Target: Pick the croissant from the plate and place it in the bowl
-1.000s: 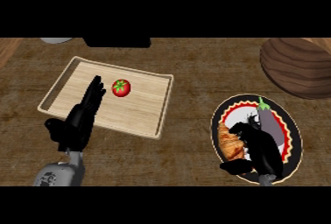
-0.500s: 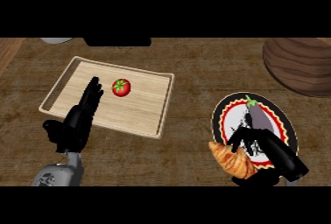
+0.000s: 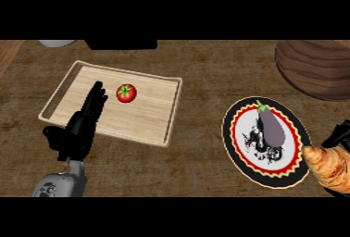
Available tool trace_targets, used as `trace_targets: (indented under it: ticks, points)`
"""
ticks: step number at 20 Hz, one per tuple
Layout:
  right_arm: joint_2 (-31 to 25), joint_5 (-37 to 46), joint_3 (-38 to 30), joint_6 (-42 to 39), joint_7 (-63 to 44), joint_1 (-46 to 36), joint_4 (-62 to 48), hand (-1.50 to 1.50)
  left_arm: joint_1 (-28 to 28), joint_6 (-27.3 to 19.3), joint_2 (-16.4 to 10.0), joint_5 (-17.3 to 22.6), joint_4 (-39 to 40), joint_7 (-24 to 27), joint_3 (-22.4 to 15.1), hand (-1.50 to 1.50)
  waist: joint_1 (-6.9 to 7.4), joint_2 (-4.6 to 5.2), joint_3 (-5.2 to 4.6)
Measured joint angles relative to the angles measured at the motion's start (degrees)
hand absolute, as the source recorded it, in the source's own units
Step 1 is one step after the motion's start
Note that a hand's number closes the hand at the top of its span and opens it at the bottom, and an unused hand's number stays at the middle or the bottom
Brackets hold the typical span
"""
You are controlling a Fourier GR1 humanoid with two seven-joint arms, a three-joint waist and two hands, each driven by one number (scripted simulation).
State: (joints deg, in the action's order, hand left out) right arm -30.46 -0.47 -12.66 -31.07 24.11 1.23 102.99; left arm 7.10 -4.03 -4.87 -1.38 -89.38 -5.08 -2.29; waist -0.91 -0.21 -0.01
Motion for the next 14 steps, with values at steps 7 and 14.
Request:
trace_targets:
  ticks: [7,14]
  points:
    - [-5.89,-8.85,-9.43,-1.08,-12.95,-5.47,4.46,1.50,1.17,0.00,0.57,-0.76,1.28,-0.03,-0.31,0.00,0.56,0.10,-0.03]
    - [-10.33,-11.74,-10.29,1.45,-24.77,-18.23,-1.39,1.50,1.88,0.26,0.92,-0.98,0.92,-0.82,-0.34,0.00,1.25,0.22,-0.04]
